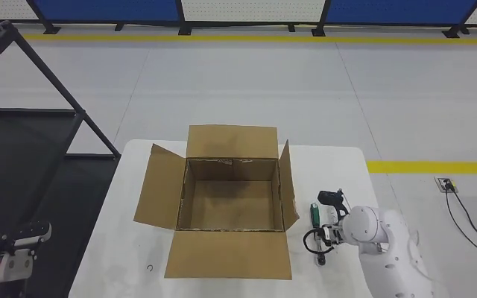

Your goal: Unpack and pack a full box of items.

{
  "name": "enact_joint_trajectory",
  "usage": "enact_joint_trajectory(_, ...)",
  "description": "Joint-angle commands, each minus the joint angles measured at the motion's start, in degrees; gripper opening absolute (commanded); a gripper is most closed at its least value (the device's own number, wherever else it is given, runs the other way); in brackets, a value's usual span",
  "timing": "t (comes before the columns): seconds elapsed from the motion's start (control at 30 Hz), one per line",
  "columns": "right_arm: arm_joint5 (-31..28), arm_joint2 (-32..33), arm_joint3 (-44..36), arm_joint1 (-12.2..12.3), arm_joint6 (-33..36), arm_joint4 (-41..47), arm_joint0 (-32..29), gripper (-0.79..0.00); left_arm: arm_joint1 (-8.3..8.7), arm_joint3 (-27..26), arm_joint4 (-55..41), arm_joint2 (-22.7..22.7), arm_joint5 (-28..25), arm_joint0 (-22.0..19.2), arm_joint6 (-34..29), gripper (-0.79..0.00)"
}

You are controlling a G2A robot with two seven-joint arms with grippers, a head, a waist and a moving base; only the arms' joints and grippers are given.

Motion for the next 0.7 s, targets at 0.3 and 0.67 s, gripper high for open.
enact_joint_trajectory(0.3,3.4,5.1,-26.9,0.9,-8.9,-0.8,-10.8,-0.459,0.0,0.0,0.0,0.0,0.0,0.0,0.0,0.0)
enact_joint_trajectory(0.67,2.9,3.8,-32.2,1.1,-12.0,-2.1,-12.3,0.0,0.0,0.0,0.0,0.0,0.0,0.0,0.0,0.0)
